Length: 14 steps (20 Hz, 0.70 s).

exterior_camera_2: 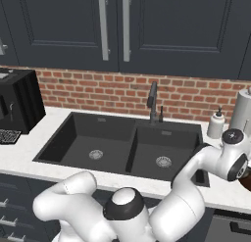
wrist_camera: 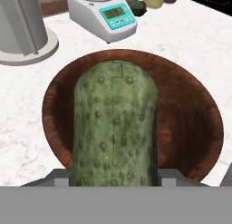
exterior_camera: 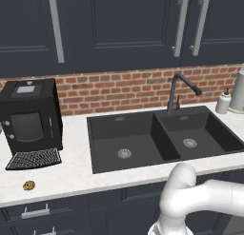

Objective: Pick the cucumber from the sink and place it in the bowl. Then pick the bowl and place it in the microwave. Then close the microwave door and press the start button.

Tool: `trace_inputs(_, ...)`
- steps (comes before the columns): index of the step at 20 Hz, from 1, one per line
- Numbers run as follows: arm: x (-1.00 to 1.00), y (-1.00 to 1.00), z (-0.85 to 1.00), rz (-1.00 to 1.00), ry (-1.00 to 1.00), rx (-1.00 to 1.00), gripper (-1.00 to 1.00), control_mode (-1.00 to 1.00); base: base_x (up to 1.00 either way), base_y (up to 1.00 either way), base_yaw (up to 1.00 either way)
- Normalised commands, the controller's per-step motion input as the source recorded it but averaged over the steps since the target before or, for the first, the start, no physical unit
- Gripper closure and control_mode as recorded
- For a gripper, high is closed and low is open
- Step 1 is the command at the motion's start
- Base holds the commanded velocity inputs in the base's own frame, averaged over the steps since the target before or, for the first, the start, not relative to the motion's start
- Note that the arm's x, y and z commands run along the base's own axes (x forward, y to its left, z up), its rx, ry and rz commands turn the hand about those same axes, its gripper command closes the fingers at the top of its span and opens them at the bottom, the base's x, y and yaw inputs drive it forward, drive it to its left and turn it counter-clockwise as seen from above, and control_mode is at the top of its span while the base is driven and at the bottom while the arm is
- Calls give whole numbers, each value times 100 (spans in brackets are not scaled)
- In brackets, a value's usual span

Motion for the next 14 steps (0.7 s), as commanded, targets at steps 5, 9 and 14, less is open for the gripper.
trace_inputs(5,0,-13,21,4,3,0,100,-100,0,0,0)
trace_inputs(9,9,-6,0,6,0,0,100,-100,0,0,0)
trace_inputs(14,25,-16,-1,4,0,1,100,-100,0,0,0)
